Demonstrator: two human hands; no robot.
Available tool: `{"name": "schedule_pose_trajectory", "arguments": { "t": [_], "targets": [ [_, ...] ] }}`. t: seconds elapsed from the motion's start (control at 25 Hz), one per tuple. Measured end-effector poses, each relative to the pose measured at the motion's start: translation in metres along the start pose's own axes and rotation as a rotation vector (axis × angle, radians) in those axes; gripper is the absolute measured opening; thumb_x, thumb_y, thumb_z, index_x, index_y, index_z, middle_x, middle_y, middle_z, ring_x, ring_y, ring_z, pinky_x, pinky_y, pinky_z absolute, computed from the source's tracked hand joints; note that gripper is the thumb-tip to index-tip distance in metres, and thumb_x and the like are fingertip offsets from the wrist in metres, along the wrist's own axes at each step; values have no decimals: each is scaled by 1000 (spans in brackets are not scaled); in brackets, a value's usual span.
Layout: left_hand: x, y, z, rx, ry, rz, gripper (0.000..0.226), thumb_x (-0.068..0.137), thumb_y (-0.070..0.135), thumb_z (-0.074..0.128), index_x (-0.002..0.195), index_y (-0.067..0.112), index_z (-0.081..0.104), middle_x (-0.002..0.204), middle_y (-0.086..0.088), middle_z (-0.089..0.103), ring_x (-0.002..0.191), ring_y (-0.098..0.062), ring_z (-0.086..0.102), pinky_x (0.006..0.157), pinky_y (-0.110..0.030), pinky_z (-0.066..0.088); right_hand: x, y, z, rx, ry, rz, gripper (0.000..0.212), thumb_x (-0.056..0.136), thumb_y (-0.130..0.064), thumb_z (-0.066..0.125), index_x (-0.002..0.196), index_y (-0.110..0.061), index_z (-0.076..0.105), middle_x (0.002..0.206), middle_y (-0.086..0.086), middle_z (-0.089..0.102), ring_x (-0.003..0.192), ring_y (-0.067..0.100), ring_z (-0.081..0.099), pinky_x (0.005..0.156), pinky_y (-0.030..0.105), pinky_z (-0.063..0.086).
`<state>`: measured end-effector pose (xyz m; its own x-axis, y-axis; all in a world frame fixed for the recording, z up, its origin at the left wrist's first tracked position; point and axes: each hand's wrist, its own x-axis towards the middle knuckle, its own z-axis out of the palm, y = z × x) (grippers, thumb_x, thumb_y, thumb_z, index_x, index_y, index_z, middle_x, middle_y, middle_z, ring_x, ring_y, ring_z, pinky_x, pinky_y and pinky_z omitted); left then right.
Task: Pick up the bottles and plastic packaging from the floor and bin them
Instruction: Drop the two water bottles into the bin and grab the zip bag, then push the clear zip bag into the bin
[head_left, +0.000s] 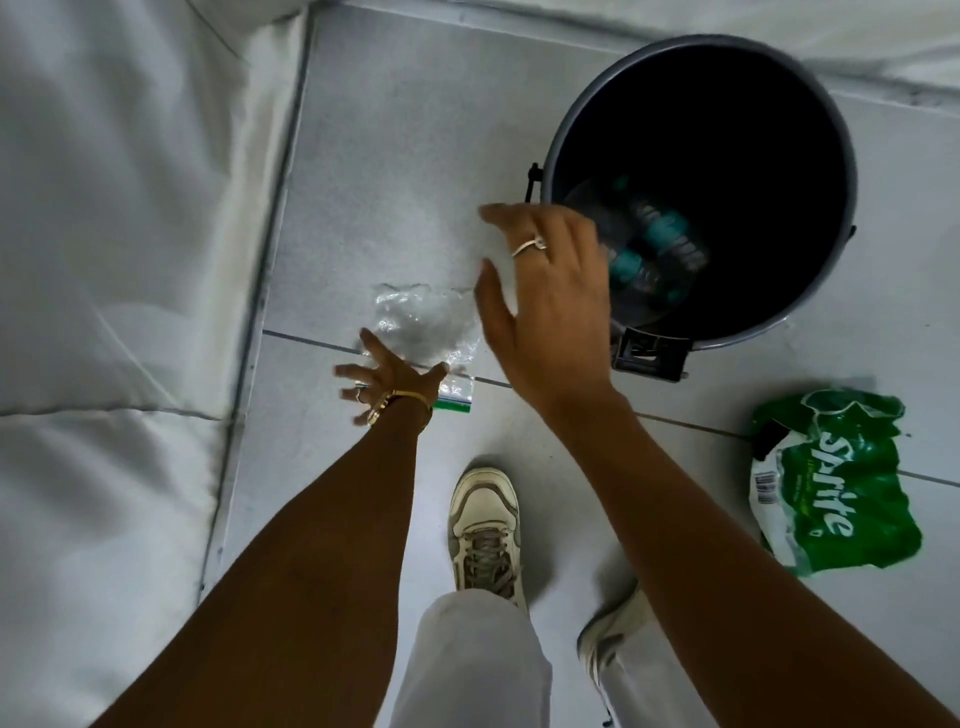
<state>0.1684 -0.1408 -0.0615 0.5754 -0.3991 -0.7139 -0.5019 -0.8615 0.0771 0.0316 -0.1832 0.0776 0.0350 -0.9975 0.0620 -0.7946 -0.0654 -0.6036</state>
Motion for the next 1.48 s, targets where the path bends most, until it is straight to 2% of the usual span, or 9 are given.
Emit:
{"name": "schedule_pose_trajectory", "arguments": {
  "t": [0.2,0.4,0.6,0.84,0.96,1.08,1.24,1.36,1.48],
  "targets": [
    [8,-16,28,252,0,181,80,87,39,65,147,14,19,143,-26,37,133,-45,37,104,-55,39,1,-1,13,21,-98,-83,31,93,-18,56,123,-13,61,121,8,65,120,27,52,103,42,44],
    [22,-18,45,390,5,344,89,77,46,74,142,9,26,138,-24,43,126,-41,47,100,-53,46,4,14,8,11,-35,-74,28,92,-16,56,119,-12,63,118,7,66,118,26,52,100,38,46],
    [20,-18,41,651,4,543,41,94,17,55,132,12,40,133,-21,50,121,-39,52,94,-52,49,3,23,5,-7,-1,-83,25,90,-15,58,114,-11,65,115,8,66,117,27,53,98,36,46],
    [-69,29,-25,-180,344,554,22,97,21,48,102,1,56,102,-20,59,90,-30,58,69,-37,46,3,27,-39,5,27,68,28,89,-15,60,117,-11,62,122,11,60,118,28,49,95,34,48],
    [-140,75,-68,-532,649,877,18,89,17,53,82,1,57,82,-10,56,75,-17,46,65,-27,39,9,35,-76,121,107,255,29,88,-16,61,117,-13,60,124,9,56,118,24,47,94,21,38],
    [-198,128,-81,-616,654,1303,17,84,16,54,77,1,55,80,-12,53,75,-16,44,65,-22,33,6,48,-104,199,258,378,28,87,-16,62,115,-12,62,122,9,58,114,23,50,87,12,30],
    [-210,191,-39,-162,403,1433,21,88,19,51,92,0,62,95,-22,63,85,-30,58,67,-32,37,-14,71,-122,188,390,445,29,86,-12,60,115,-10,61,120,13,58,112,27,51,88,19,35],
    [-178,215,0,490,166,1081,37,97,31,43,118,6,60,129,-22,58,115,-37,56,93,-42,43,-36,99,-126,126,454,473,29,88,-12,59,116,-13,60,123,11,58,115,25,49,88,11,26],
    [-162,222,13,686,-96,843,61,95,52,41,135,7,50,144,-24,47,127,-40,48,105,-44,39,-61,134,-127,72,428,527,39,87,-18,60,125,-14,54,128,12,54,118,26,46,91,21,32]
  ]
}}
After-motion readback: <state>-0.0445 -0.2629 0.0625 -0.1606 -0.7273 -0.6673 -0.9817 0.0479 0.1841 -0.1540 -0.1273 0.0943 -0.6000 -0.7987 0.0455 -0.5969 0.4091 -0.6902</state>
